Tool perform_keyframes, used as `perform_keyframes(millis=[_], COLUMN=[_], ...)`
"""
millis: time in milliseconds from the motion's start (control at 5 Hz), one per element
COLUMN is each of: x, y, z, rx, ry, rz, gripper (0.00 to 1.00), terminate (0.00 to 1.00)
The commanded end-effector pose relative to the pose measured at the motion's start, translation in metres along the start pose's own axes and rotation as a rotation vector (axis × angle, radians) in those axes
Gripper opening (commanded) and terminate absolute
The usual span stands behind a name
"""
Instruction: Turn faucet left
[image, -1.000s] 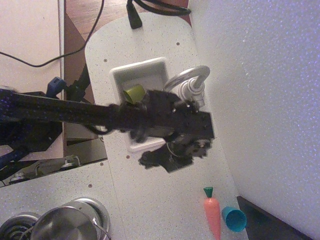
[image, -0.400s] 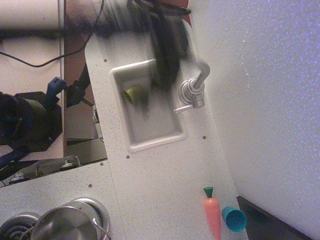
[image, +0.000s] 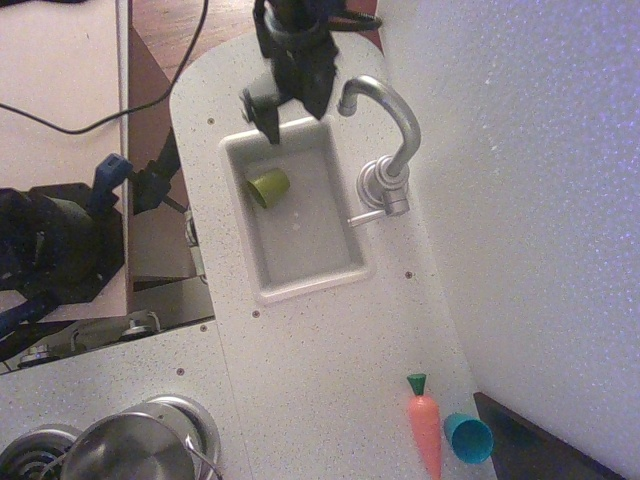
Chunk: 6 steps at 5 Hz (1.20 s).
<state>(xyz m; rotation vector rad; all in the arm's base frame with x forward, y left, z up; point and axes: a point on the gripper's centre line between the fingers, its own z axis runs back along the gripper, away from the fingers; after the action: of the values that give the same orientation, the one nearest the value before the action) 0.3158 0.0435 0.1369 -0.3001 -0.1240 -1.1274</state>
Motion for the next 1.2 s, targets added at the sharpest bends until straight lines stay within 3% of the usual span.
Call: perform_keyframes(millis=[0, 200, 400, 600, 800, 1000], x=[0.009, 0.016, 0.013, 0.009, -0.008, -0.036], y=[-0.004, -0.006, 0.014, 0.038, 0.048, 0.039], z=[-0.003, -0.005, 0.016, 0.053, 0.091, 0.108], rx=[0.023, 0.021, 0.044, 0.115, 0.193, 0.233], ry=[0.018, 0.018, -0.084, -0.156, -0.125, -0.123], rz=[-0.008, -0.008, 0.044, 0.084, 0.147, 0.199], gripper=[1.00, 1.00, 1.00, 1.00, 1.00, 1.00], terminate=[0.00, 0.00, 0.00, 0.00, 0.00, 0.00])
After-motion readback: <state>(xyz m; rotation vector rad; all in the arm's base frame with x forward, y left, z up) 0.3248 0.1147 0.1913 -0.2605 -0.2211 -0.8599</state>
